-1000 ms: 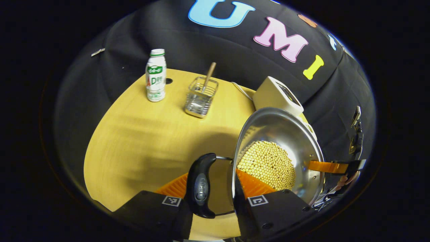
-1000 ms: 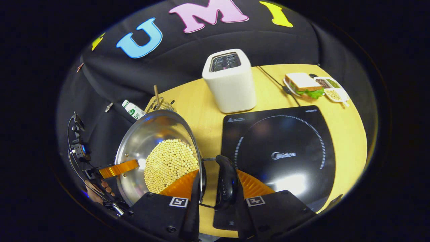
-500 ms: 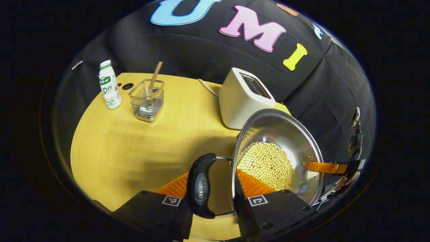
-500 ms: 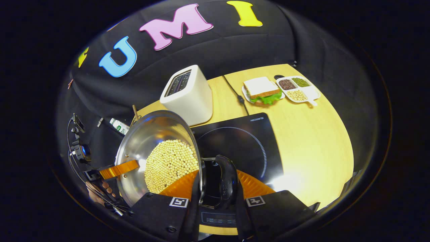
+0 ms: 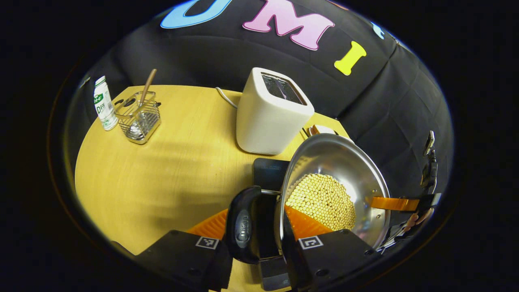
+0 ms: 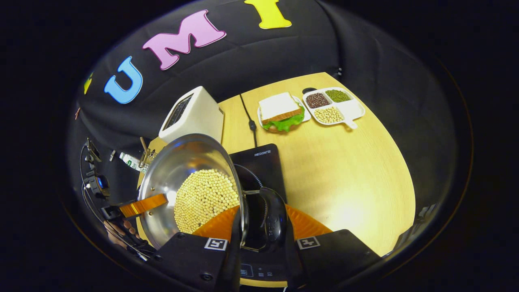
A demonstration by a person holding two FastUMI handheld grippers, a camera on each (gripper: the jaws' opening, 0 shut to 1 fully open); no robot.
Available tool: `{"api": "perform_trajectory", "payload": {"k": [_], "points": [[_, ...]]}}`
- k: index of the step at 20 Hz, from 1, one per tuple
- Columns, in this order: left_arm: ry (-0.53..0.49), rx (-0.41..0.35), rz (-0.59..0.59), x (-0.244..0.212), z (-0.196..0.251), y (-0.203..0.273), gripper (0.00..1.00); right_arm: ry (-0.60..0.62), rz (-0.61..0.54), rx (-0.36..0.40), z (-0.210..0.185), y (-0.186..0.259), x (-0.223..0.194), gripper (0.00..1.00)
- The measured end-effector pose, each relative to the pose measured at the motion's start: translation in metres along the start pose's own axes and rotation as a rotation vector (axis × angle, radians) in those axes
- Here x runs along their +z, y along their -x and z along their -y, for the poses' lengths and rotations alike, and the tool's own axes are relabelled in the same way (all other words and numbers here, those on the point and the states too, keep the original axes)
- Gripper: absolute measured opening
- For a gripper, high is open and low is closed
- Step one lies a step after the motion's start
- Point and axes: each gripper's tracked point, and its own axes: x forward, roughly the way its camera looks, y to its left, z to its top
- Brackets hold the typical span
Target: First push the handle of the pot to place it horizontally, then grasp the pot with both hands and set it on the induction cooktop.
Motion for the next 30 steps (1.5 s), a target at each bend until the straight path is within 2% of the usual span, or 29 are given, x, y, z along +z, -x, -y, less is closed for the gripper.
{"api": "perform_trajectory", "payload": {"k": [1, 2, 3, 8, 10, 11, 12, 13, 18, 20, 21, 22, 24, 26, 30], "points": [[0.002, 0.004, -0.002, 0.0, 0.003, -0.006, 0.57, 0.002, -0.003, 0.002, 0.005, -0.004, 0.002, 0.47], [0.003, 0.011, -0.005, -0.001, 0.005, -0.01, 0.56, 0.006, -0.006, 0.003, 0.009, -0.009, 0.003, 0.43], [0.005, 0.018, -0.008, -0.001, 0.006, -0.015, 0.56, 0.011, -0.01, 0.005, 0.013, -0.014, 0.005, 0.47], [0.029, 0.038, -0.017, -0.008, 0.003, -0.028, 0.57, 0.027, 0.005, 0.023, 0.015, -0.034, 0.012, 0.47], [0.042, 0.045, -0.011, -0.008, 0.0, -0.028, 0.58, 0.041, 0.01, 0.03, 0.014, -0.026, 0.012, 0.48], [0.037, 0.049, -0.015, -0.008, -0.001, -0.027, 0.59, 0.033, 0.014, 0.032, 0.014, -0.027, 0.015, 0.55], [0.035, 0.054, -0.016, -0.008, -0.001, -0.028, 0.59, 0.033, 0.011, 0.034, 0.013, -0.028, 0.015, 0.46], [0.033, 0.06, -0.019, -0.008, -0.001, -0.029, 0.59, 0.032, 0.013, 0.034, 0.013, -0.029, 0.015, 0.51], [-0.009, 0.124, -0.036, -0.009, -0.005, -0.028, 0.65, 0.031, 0.026, 0.013, 0.014, -0.029, 0.018, 0.54], [-0.057, 0.179, -0.032, -0.005, -0.01, -0.027, 0.74, 0.039, 0.027, 0.009, 0.012, -0.028, 0.019, 0.57], [-0.085, 0.212, -0.026, -0.002, -0.015, -0.024, 0.8, 0.045, 0.03, 0.01, 0.013, -0.03, 0.018, 0.59], [-0.102, 0.238, -0.023, 0.001, -0.017, -0.018, 0.92, 0.047, 0.035, 0.016, 0.011, -0.027, 0.017, 0.63], [-0.092, 0.228, -0.007, 0.003, -0.011, -0.013, 0.98, 0.056, 0.065, 0.008, 0.013, -0.018, 0.023, 0.99], [-0.074, 0.219, 0.02, 0.006, -0.007, 0.0, 0.96, 0.053, 0.092, 0.0, 0.013, -0.01, 0.028, 0.99], [-0.111, 0.256, 0.135, 0.023, -0.005, 0.037, 0.96, 0.1, 0.184, -0.05, 0.016, 0.018, 0.042, 0.99]]}}
